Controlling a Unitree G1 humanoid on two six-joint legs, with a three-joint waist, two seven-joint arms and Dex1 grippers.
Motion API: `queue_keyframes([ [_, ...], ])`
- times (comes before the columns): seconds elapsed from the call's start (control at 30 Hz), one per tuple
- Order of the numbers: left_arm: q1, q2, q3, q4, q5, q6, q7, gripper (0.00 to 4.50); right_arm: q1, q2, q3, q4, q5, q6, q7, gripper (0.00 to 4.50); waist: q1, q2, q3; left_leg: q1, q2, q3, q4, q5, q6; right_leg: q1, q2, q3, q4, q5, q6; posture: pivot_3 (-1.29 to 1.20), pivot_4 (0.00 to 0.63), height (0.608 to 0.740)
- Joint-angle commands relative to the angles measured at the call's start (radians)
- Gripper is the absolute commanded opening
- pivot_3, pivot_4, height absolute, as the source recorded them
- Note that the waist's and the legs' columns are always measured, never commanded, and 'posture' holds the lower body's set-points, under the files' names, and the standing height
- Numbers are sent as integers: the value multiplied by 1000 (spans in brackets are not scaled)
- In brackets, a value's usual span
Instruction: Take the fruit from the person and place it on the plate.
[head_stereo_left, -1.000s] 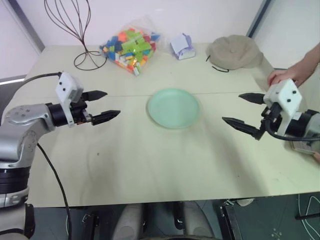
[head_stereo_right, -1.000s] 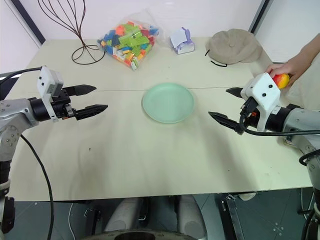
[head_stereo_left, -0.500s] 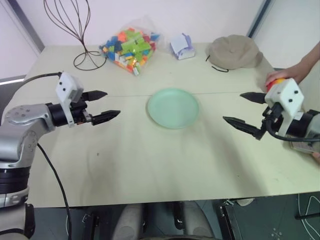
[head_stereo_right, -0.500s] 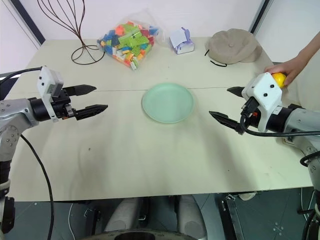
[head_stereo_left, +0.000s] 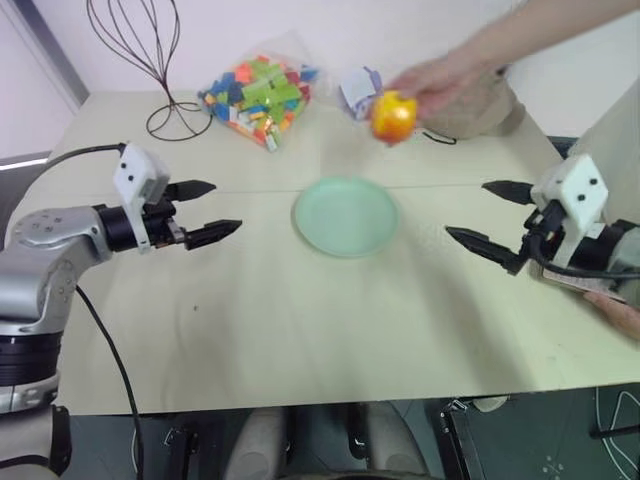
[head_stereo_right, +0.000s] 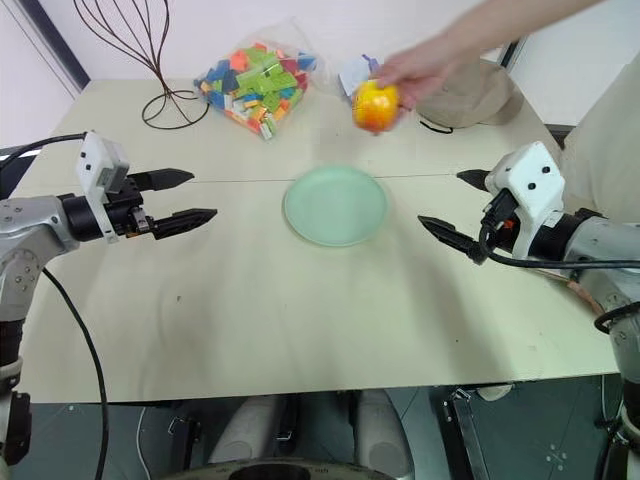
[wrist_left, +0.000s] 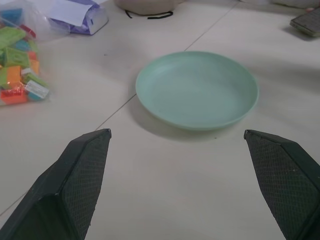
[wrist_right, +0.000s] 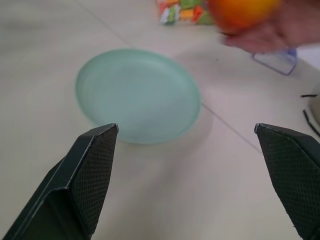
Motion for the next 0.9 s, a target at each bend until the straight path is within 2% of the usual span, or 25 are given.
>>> queue_keyframes([
  [0.03, -25, 0, 0, -10, 7, -19, -6, 4467, -86, 81, 21, -42, 16, 28, -125, 4500, -3, 0, 0, 0, 0, 0, 0, 0, 0, 0, 0, 0, 0, 0, 0, 0, 150, 740],
  [0.17, -26, -2, 1, -11, 10, -20, -7, 4467, -229, 263, 81, -66, 36, 95, -314, 4500, -10, 0, 0, 1, 0, 0, 0, 0, 0, 0, 0, 0, 2, 0, 0, 0, 150, 740],
  [0.37, -27, -2, -2, -15, 8, -18, -7, 4467, -329, 384, 151, -59, 11, 123, -430, 4500, -5, 0, 0, -1, -1, -1, 0, 0, 0, -2, -1, 0, 3, 0, 1, 0, 150, 740],
  [0.9, -15, 5, 7, -33, 4, -6, -3, 4467, -388, 513, 265, -9, -26, 95, -472, 4500, -21, 0, 0, 0, -1, -1, 0, 0, 0, -2, 0, -1, 4, 0, 1, 0, 150, 740],
])
